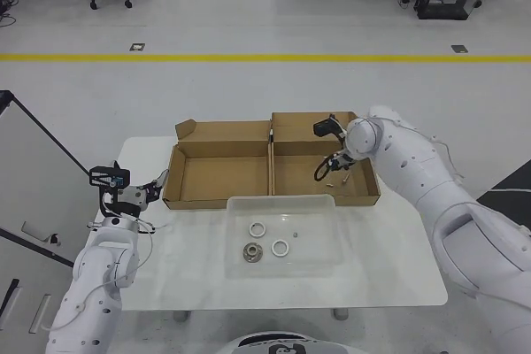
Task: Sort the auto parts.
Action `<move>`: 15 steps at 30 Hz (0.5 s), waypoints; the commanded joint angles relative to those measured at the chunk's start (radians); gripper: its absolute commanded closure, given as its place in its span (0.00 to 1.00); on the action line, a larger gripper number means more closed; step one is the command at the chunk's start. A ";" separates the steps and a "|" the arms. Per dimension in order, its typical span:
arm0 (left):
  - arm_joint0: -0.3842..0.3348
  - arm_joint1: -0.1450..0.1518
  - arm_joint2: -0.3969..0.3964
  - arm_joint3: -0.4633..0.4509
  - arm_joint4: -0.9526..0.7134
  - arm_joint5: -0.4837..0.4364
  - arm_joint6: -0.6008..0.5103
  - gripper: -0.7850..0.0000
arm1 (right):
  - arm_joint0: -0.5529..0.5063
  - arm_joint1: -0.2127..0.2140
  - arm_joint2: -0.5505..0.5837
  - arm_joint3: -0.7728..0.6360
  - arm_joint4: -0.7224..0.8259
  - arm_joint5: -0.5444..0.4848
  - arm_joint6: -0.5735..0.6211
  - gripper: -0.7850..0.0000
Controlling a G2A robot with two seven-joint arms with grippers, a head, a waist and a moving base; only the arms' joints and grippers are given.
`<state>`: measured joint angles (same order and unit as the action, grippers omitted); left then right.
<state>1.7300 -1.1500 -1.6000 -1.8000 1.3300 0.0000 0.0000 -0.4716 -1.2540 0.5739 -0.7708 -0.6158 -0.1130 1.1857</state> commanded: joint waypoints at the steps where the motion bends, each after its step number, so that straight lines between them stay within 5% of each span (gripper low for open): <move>1: 0.000 0.000 0.000 0.000 0.000 0.000 0.000 0.00 | 0.004 0.010 0.020 -0.034 0.000 -0.009 0.015 0.00; 15: 0.000 0.000 0.000 0.000 0.000 0.000 0.000 0.00 | -0.126 0.141 0.253 -0.574 0.026 -0.034 0.307 0.00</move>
<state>1.7300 -1.1500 -1.6000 -1.8000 1.3300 0.0000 0.0000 -0.5804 -1.1231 0.8070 -1.2890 -0.5910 -0.1449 1.4646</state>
